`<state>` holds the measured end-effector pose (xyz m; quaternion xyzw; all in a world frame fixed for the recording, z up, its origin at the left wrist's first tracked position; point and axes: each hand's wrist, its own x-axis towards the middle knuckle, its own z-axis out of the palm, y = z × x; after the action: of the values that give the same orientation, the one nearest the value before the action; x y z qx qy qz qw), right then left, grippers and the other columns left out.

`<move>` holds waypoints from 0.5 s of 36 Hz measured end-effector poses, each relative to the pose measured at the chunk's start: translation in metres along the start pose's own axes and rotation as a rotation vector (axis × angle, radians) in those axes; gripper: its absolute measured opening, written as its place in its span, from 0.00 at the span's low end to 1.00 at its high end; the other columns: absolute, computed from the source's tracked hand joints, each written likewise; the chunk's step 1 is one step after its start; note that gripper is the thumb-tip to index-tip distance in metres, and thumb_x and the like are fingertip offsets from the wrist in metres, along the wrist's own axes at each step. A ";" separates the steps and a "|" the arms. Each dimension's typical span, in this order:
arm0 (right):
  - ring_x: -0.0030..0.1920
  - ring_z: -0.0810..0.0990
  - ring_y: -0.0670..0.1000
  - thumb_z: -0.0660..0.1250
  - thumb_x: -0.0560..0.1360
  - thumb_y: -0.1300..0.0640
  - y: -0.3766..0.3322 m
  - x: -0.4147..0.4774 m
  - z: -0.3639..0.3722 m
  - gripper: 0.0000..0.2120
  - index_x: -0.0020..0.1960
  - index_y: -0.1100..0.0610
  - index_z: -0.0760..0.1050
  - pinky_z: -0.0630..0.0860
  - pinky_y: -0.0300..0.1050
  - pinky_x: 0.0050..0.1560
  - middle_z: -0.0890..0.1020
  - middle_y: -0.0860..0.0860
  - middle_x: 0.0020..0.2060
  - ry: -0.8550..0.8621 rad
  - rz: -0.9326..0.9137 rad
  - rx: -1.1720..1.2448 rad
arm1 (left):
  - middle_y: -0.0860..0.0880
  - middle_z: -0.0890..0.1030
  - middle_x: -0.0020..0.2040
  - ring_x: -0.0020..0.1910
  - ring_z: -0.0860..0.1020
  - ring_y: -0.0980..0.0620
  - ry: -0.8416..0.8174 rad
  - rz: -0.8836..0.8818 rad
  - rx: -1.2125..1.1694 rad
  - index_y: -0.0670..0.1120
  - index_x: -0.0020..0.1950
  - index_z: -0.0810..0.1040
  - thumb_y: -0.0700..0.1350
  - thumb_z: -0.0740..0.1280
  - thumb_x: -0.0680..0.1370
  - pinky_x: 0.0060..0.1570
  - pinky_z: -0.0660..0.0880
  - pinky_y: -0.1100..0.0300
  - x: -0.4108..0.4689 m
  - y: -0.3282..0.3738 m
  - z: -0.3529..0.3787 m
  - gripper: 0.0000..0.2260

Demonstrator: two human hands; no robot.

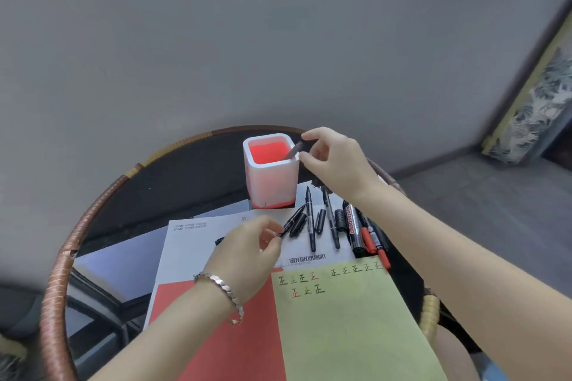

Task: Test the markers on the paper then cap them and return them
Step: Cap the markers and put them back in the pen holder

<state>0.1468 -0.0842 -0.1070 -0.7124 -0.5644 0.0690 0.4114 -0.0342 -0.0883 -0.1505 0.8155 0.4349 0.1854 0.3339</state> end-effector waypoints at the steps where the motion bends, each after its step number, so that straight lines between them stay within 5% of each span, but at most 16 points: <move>1: 0.35 0.75 0.47 0.66 0.73 0.57 0.004 -0.004 -0.007 0.12 0.57 0.54 0.75 0.75 0.44 0.43 0.76 0.43 0.32 0.017 -0.001 -0.005 | 0.62 0.76 0.43 0.42 0.76 0.62 -0.006 0.011 -0.001 0.53 0.52 0.75 0.45 0.61 0.78 0.43 0.74 0.62 0.001 0.003 0.002 0.06; 6: 0.39 0.76 0.47 0.64 0.74 0.56 0.052 -0.039 -0.049 0.08 0.53 0.53 0.76 0.71 0.42 0.42 0.76 0.45 0.34 0.035 0.165 -0.216 | 0.60 0.77 0.45 0.46 0.75 0.63 -0.043 0.084 0.001 0.52 0.54 0.76 0.44 0.61 0.77 0.46 0.74 0.66 0.008 0.017 0.024 0.08; 12: 0.51 0.76 0.55 0.62 0.74 0.49 0.107 -0.082 -0.064 0.16 0.60 0.54 0.70 0.69 0.44 0.42 0.77 0.53 0.52 -0.167 0.461 -0.541 | 0.57 0.74 0.53 0.54 0.71 0.60 -0.103 0.230 0.057 0.51 0.58 0.74 0.46 0.63 0.77 0.51 0.66 0.69 0.021 0.042 0.063 0.10; 18: 0.47 0.77 0.55 0.61 0.74 0.56 0.121 -0.094 -0.057 0.13 0.58 0.55 0.70 0.73 0.47 0.43 0.78 0.53 0.46 -0.118 0.463 -0.484 | 0.56 0.74 0.62 0.65 0.65 0.55 -0.124 0.348 0.223 0.52 0.63 0.71 0.50 0.63 0.76 0.62 0.62 0.63 0.037 0.073 0.091 0.15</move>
<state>0.2367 -0.1972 -0.1846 -0.8934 -0.4105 0.0657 0.1703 0.0824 -0.1215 -0.1628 0.9200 0.2838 0.1406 0.2306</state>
